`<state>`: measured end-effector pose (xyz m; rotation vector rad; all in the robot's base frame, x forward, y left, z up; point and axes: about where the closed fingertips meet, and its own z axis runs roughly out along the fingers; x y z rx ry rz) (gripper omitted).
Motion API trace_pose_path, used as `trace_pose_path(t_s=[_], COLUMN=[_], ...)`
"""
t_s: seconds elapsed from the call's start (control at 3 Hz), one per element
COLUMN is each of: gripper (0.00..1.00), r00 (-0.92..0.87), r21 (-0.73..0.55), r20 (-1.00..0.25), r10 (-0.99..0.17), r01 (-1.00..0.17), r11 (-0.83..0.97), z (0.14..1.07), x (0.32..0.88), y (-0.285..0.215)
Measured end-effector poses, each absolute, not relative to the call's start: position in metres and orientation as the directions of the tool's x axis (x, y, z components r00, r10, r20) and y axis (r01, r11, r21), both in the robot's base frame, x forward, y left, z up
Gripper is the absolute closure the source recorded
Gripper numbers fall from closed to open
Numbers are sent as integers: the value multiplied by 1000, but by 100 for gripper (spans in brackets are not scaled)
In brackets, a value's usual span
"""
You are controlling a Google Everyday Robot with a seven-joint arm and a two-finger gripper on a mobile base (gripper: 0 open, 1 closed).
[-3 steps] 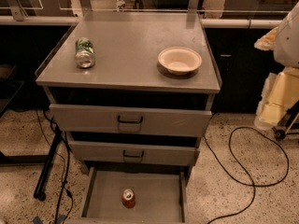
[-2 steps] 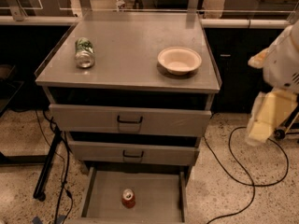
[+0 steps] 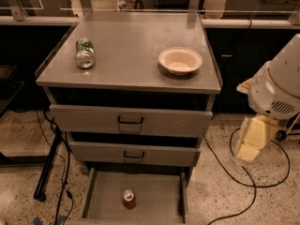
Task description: Pick coke can from bottom drawer and place on counter
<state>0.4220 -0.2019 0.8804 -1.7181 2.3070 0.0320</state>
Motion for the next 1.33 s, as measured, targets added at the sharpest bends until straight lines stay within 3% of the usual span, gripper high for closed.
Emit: trace_pose_path(t_s=[0.67,1.33], gripper=[0,0], r00=[-282,-299], r21=[-33,21], r20=[-308,-376], r10=[-909,-877], r01=[-951,-949], r11=[306,314], z=[779,755], x=[413,405], y=[-189,-183])
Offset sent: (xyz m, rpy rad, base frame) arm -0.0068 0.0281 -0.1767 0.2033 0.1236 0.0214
